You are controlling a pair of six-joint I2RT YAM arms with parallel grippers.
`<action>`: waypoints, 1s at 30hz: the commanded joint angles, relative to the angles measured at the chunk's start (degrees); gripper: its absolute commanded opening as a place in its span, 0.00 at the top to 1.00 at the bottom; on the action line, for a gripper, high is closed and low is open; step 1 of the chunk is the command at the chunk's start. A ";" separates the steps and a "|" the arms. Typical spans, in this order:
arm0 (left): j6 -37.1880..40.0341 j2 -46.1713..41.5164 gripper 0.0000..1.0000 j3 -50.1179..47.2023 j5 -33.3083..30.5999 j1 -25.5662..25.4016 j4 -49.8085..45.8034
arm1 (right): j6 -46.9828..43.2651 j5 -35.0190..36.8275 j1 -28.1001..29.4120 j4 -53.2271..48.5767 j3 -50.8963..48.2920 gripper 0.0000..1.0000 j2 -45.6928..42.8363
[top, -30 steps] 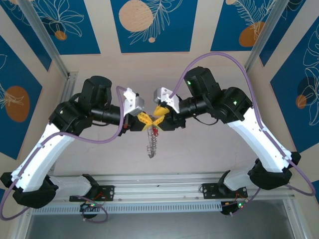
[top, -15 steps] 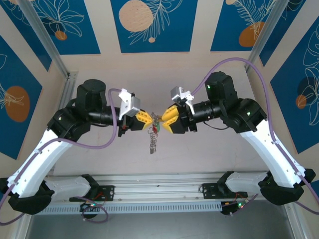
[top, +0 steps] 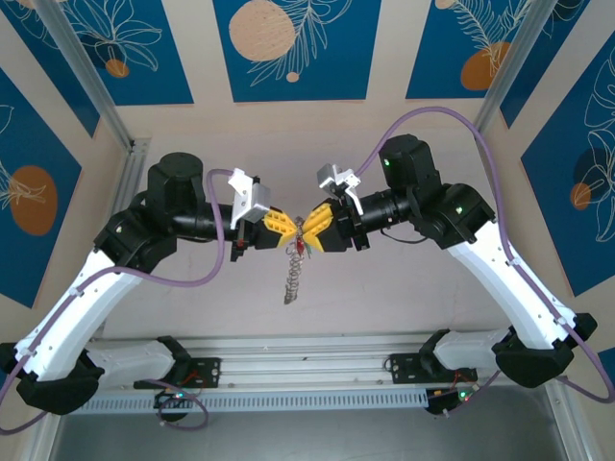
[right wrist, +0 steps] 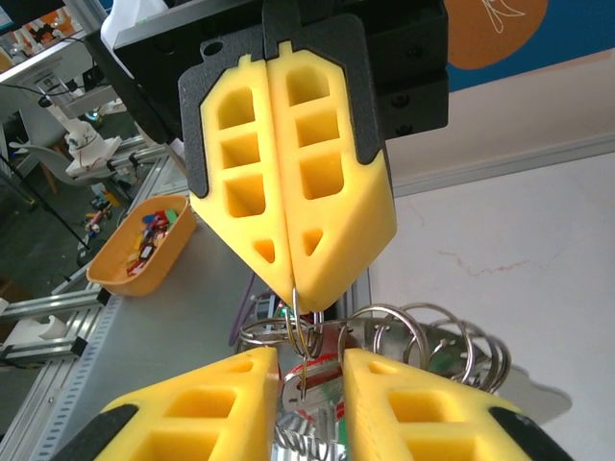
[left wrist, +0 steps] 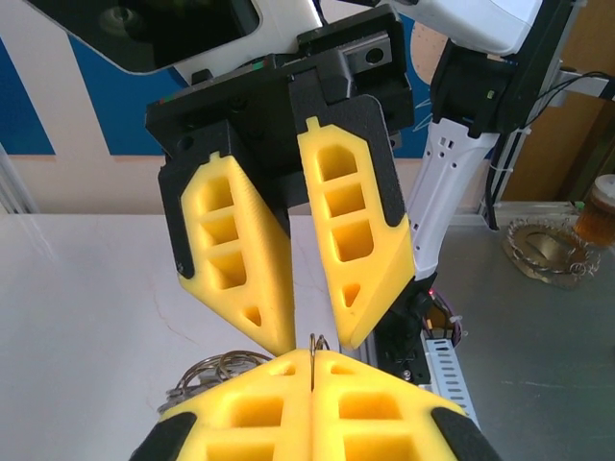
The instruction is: Put the keys on the keyring
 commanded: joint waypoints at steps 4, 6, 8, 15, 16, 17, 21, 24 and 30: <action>-1.52 -1.22 1.00 -0.62 2.31 -0.17 4.26 | 0.21 -1.46 0.20 -0.28 -1.12 0.81 0.48; -1.65 -1.23 1.00 -0.72 2.27 -0.20 4.45 | 0.25 -1.57 0.17 0.27 -1.32 0.87 0.39; -1.59 -1.47 1.00 -0.80 2.27 -0.18 4.46 | 0.39 -1.93 0.13 0.71 -1.64 0.94 0.30; -1.63 -2.11 1.00 -1.76 2.12 -0.21 5.11 | 1.29 -3.92 -0.07 2.93 -4.32 0.98 -1.11; -1.61 -2.18 1.00 -1.94 2.19 -0.14 5.37 | 1.49 -4.57 -0.30 3.35 -4.63 0.99 -1.34; -1.72 -2.22 1.00 -2.11 2.35 -0.18 5.67 | 1.72 -5.41 -0.50 3.70 -4.90 1.00 -1.60; -2.42 -2.55 1.00 -2.71 2.77 -0.16 7.50 | 2.03 -8.97 -1.04 4.93 -5.83 1.00 -2.15; -2.86 -2.48 1.00 -3.00 3.77 -0.11 8.41 | 1.99 -12.44 -1.05 5.34 -6.10 1.00 -1.90; -3.77 -3.34 1.00 -3.80 3.15 -0.04 10.56 | 0.89 -12.61 -0.98 4.25 -6.16 0.95 -1.94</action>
